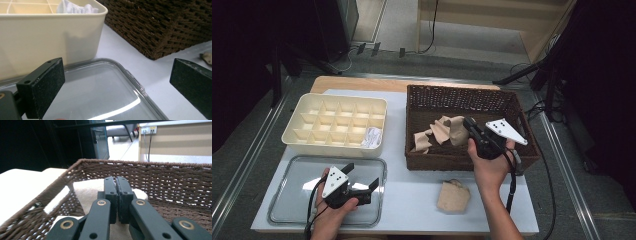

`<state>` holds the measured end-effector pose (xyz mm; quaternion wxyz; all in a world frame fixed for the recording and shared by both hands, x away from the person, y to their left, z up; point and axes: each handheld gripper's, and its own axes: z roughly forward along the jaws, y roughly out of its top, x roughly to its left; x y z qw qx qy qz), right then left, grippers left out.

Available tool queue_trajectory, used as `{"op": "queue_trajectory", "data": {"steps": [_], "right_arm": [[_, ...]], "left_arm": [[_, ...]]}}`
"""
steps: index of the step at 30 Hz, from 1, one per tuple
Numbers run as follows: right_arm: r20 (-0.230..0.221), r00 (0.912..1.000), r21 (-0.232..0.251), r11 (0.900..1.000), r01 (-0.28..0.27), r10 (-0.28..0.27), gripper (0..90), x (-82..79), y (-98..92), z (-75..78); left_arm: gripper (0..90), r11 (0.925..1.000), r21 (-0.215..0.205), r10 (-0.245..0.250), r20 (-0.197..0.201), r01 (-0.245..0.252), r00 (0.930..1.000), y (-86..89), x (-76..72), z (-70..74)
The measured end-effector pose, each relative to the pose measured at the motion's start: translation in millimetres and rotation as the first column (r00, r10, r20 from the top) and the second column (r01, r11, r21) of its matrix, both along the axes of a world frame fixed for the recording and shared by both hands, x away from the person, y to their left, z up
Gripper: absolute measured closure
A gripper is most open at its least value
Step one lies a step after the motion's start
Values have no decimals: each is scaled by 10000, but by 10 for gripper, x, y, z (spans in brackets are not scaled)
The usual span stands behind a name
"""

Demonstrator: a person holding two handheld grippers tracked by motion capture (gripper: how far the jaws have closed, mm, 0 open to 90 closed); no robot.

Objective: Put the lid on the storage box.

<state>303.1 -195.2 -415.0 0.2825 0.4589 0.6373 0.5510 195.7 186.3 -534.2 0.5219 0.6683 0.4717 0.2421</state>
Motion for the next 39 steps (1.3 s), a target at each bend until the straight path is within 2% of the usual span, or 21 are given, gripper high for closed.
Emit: {"op": "queue_trajectory", "data": {"steps": [4, 14, 15, 18, 20, 22, 26, 29, 34, 39], "right_arm": [[305, 9995, 283, 9995, -134, 125, 892, -154, -16, 67], [807, 9939, 549, 9953, -793, 748, 892, -565, -24, 226], [807, 9939, 549, 9953, -793, 748, 892, -565, -24, 226], [972, 9907, 594, 9931, -1013, 952, 891, -712, -13, 250], [967, 9891, 624, 9911, -1178, 1115, 891, -795, 8, 256], [964, 9867, 577, 9890, -1365, 1306, 891, -883, 48, 236], [858, 9790, 465, 9808, -1893, 1849, 890, -1046, 145, 151], [728, 9701, 381, 9713, -2346, 2314, 890, -1130, 228, 24], [181, 9600, 188, 9599, -2796, 2793, 889, -1215, 384, -238], [-425, 9542, 204, 9551, -2956, 2962, 888, -1224, 487, -530]], "left_arm": [[0, 9997, 252, 19, 263, -25, 9997, -23, -9, 15], [0, 9998, -27, -181, 673, 184, 9976, -67, -68, 125], [0, 9998, -27, -181, 673, 184, 9976, -67, -68, 125], [0, 9990, -105, -419, 832, 429, 9957, -138, -118, 166], [0, 9981, -24, -614, 928, 619, 9938, -190, -143, 180], [0, 9970, -116, -748, 976, 763, 9924, -239, -165, 190], [0, 9941, -115, -1063, 1014, 1080, 9891, -300, -199, 198], [0, 9929, -39, -1179, 1000, 1189, 9880, -307, -204, 196], [0, 9944, -75, -1043, 943, 1055, 9901, -266, -198, 181], [0, 9951, -118, -965, 873, 979, 9915, -262, -187, 152]]}}
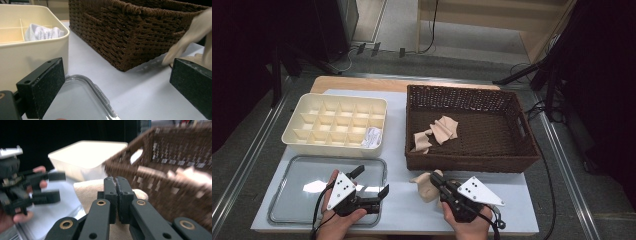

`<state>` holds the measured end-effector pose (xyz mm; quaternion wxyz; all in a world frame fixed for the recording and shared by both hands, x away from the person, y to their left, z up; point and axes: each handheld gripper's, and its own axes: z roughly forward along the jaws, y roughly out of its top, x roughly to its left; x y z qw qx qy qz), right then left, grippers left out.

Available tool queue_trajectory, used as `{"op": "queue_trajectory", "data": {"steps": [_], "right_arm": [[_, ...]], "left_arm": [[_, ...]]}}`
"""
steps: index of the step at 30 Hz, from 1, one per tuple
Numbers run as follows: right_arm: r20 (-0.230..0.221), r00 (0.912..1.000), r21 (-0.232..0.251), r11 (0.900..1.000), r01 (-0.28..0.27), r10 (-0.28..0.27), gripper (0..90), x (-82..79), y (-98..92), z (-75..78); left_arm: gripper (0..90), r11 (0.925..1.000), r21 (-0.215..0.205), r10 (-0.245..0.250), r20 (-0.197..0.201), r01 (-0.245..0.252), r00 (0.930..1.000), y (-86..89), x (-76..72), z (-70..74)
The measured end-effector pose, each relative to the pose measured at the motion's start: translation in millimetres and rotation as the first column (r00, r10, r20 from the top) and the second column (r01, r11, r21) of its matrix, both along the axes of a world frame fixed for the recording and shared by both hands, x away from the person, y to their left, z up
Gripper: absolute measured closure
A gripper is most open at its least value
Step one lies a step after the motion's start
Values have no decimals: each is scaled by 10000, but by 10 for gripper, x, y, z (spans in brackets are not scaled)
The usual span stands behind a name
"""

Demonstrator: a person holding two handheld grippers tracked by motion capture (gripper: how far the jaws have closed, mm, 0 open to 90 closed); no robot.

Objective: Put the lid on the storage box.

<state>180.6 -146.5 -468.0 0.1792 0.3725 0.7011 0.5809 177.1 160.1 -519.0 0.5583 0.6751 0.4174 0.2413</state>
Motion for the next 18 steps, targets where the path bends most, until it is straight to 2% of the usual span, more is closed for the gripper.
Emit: {"op": "queue_trajectory", "data": {"steps": [6, 8, 9, 11, 13, 15, 17, 18], "right_arm": [[-552, 9985, -512, 9987, 14, -42, 878, 15, 67, -328], [-776, 9970, -705, 9975, 24, -78, 796, 39, 52, -401], [-829, 9965, -491, 9988, 11, -52, 720, 52, 23, -416], [-945, 9954, -89, 9999, 122, -130, 655, 73, -70, -390], [-987, 9942, -147, 9990, 420, -433, 608, 83, -200, -343], [-957, 9918, -204, 9963, 832, -848, 537, 79, -354, -316], [-1093, 9858, -293, 9917, 1253, -1278, 489, 66, -508, -342], [-1239, 9824, -329, 9901, 1365, -1395, 474, 60, -577, -377]], "left_arm": [[0, 9999, 95, -31, -147, 32, 9999, -22, 13, -31], [0, 9999, 104, -1, -162, 3, 9999, -29, 23, -32], [0, 10000, 42, 66, -177, -65, 9998, -34, 28, -28], [0, 9999, -20, 110, -197, -111, 9997, -45, 47, -15], [0, 9998, 141, 124, -163, -121, 9998, -63, 68, 5], [0, 9998, 114, 171, -165, -169, 9997, -95, 88, 19], [0, 9998, 24, 203, -242, -203, 9995, -138, 115, 20], [0, 9996, 141, 247, -224, -244, 9994, -166, 134, 21]]}}
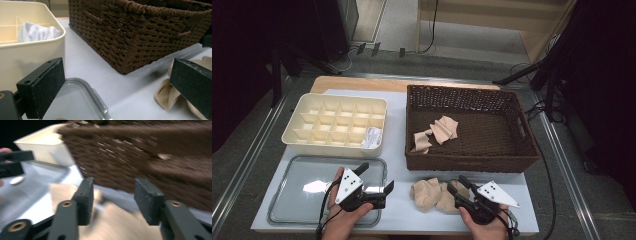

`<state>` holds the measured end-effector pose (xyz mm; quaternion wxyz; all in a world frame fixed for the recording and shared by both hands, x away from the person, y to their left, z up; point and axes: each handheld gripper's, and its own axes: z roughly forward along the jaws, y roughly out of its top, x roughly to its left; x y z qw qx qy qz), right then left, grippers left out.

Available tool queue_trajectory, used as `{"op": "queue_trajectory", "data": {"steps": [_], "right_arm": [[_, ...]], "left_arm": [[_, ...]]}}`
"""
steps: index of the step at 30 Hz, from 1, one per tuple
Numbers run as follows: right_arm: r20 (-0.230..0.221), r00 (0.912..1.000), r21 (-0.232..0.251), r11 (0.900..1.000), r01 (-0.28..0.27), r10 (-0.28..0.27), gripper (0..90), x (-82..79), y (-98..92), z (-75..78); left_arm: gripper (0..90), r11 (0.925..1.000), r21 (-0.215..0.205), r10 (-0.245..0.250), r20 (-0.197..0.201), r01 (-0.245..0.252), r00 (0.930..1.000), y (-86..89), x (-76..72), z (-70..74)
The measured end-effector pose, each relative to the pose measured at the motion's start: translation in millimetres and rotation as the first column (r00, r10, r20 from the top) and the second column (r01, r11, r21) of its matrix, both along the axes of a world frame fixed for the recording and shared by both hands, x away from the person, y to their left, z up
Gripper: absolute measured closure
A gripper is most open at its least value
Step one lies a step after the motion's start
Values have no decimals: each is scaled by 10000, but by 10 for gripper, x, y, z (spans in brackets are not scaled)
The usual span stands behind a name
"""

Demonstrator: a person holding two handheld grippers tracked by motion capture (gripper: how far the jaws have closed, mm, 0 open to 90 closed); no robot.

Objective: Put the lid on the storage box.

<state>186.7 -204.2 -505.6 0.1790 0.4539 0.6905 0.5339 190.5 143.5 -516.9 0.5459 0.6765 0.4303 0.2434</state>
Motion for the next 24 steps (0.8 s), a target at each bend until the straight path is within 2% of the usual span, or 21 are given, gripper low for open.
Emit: {"op": "queue_trajectory", "data": {"steps": [1, 3, 5, 7, 9, 12, 13, 14, 16, 19, 22, 24], "right_arm": [[-205, 9997, 41, 9999, 96, -95, 464, -20, -74, -51], [-454, 9988, 93, 9998, 177, -172, 433, -54, -152, -136], [-848, 9962, 340, 9992, 211, -181, 413, -92, -197, -240], [-1144, 9934, 57, 9999, 100, -93, 449, -117, -182, -328], [-1364, 9906, -423, 9991, 32, -89, 563, -128, -136, -373], [-1363, 9905, -899, 9959, 43, -165, 772, -130, -95, -368], [-1388, 9903, -863, 9963, -26, -94, 800, -122, -101, -356], [-1439, 9896, -720, 9974, -24, -80, 812, -121, -113, -338], [-1237, 9920, -400, 9990, 194, -242, 819, -123, -172, -288], [-775, 9927, -93, 9957, 924, -928, 819, -126, -362, -175], [-520, 9844, 9, 9858, 1681, -1679, 819, -114, -608, -98], [-478, 9733, -61, 9745, 2243, -2243, 819, -95, -765, -92]], "left_arm": [[0, 10000, 84, 26, -4, -25, 10000, -12, 11, 1], [0, 9999, -46, 94, -50, -95, 9999, -39, 28, 4], [0, 10000, 16, 43, -81, -43, 10000, -57, 30, -1], [0, 9999, 133, -54, -40, 54, 10000, -67, 21, -2], [0, 9999, 119, -80, -46, 81, 10000, -70, 19, -3], [0, 9990, 310, -316, -185, 322, 9993, -128, 6, -24], [0, 9983, 389, -422, -241, 431, 9988, -148, -5, -28], [0, 9975, 447, -537, -250, 548, 9982, -167, -19, -28], [1, 9965, 448, -696, -226, 706, 9973, -196, -46, -19], [1, 9965, 305, -771, -219, 777, 9968, -211, -66, 0], [0, 9958, 213, -883, -364, 891, 9954, -213, -75, -4], [0, 9949, 161, -986, -495, 995, 9939, -217, -78, -22]]}}
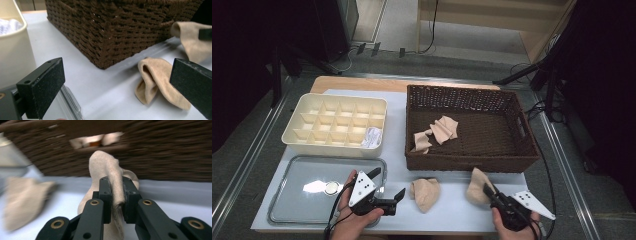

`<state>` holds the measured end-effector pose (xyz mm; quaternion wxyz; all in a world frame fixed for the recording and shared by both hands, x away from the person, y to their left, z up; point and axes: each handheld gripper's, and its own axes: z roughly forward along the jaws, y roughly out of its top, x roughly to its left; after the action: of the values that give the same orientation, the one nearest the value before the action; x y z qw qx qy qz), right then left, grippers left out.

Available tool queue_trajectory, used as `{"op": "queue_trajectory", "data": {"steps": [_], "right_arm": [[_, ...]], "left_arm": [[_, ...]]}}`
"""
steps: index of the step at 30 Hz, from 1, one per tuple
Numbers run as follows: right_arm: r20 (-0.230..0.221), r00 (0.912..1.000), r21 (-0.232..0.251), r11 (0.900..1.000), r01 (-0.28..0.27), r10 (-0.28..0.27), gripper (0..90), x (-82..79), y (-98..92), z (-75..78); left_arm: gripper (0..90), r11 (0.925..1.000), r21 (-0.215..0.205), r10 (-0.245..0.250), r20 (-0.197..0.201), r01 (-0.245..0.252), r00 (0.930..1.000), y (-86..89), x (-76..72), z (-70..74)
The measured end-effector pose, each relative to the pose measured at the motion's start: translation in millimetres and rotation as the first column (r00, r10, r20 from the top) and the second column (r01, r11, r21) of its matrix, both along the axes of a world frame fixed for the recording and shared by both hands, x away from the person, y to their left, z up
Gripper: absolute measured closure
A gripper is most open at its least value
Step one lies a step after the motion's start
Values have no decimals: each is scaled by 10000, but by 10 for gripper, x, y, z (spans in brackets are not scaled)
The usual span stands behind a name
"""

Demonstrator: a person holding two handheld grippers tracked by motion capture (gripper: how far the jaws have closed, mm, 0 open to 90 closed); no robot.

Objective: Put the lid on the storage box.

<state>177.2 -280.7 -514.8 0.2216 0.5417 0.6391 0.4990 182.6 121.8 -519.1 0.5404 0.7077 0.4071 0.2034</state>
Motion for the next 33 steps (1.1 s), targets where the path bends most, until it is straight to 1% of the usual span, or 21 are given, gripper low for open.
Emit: {"op": "queue_trajectory", "data": {"steps": [3, 4, 6, 7, 8, 10, 12, 14, 15, 17, 19, 21, 24, 25, 26, 27, 28, 29, 30, 31, 33], "right_arm": [[-165, 9975, -118, 9975, 690, -692, 820, 49, -181, -36], [-226, 9960, -170, 9961, 862, -866, 819, 71, -224, -58], [-324, 9946, -305, 9947, 981, -991, 797, 114, -284, -106], [-311, 9940, -402, 9938, 1039, -1052, 747, 125, -301, -123], [-168, 9926, -403, 9920, 1195, -1203, 672, 123, -314, -131], [204, 9878, -84, 9880, 1544, -1542, 585, 91, -330, -98], [455, 9844, 224, 9853, 1692, -1701, 559, 48, -320, -32], [675, 9828, 259, 9850, 1704, -1718, 559, 0, -286, 24], [786, 9821, 287, 9852, 1692, -1710, 559, -19, -262, 47], [966, 9826, 331, 9872, 1559, -1584, 560, -51, -198, 81], [1064, 9860, 366, 9914, 1255, -1287, 560, -79, -107, 97], [1066, 9906, 368, 9959, 828, -863, 559, -107, 3, 83], [821, 9965, 361, 9993, 119, -148, 560, -137, 191, 20], [698, 9974, 188, 9997, -168, 154, 567, -138, 253, -10], [543, 9976, -26, 9991, -417, 418, 573, -141, 314, -43], [382, 9972, -168, 9979, -632, 638, 578, -141, 373, -78], [269, 9958, -229, 9959, -872, 878, 583, -140, 426, -111], [147, 9942, -238, 9940, -1063, 1067, 588, -143, 477, -138], [52, 9924, -207, 9922, -1229, 1231, 591, -149, 525, -157], [1, 9896, -116, 9895, -1441, 1441, 591, -155, 573, -173], [-27, 9879, -79, 9878, -1553, 1553, 594, -168, 621, -185]], "left_arm": [[0, 9998, 34, -176, -324, 178, 9993, 0, -1, -31], [23, 9999, -26, -112, -375, 111, 9992, -2, -9, -39], [158, 9998, -175, -36, -419, 29, 9991, -10, -27, -41], [159, 9994, -279, -200, -516, 186, 9985, -22, -30, -37], [168, 9990, -335, -300, -591, 280, 9978, -37, -35, -34], [211, 9985, -364, -424, -670, 400, 9969, -78, -44, -36], [256, 9978, -226, -641, -837, 624, 9944, -142, -52, -55], [325, 9970, -55, -773, -944, 771, 9925, -202, -51, -80], [363, 9966, 35, -819, -1102, 828, 9905, -234, -44, -93], [438, 9964, 84, -814, -1737, 841, 9814, -284, -8, -117], [490, 9940, -321, -1088, -2225, 1043, 9688, -313, 37, -129], [518, 9912, -560, -1304, -2456, 1203, 9605, -350, 64, -121], [629, 9871, -740, -1568, -2751, 1417, 9485, -411, 86, -114], [687, 9863, -825, -1607, -2816, 1430, 9460, -426, 89, -116], [738, 9843, -967, -1696, -2933, 1473, 9408, -444, 89, -116], [794, 9814, -1092, -1838, -3001, 1577, 9360, -461, 86, -114], [832, 9782, -1306, -1945, -3013, 1616, 9335, -484, 75, -108], [853, 9709, -1666, -2161, -3005, 1720, 9290, -502, 64, -95], [865, 9553, -2278, -2521, -2934, 1887, 9221, -522, 48, -68], [870, 9454, -2621, -2682, -2889, 1935, 9190, -530, 38, -47], [873, 9232, -3367, -2880, -2877, 1850, 9134, -523, 27, -3]]}}
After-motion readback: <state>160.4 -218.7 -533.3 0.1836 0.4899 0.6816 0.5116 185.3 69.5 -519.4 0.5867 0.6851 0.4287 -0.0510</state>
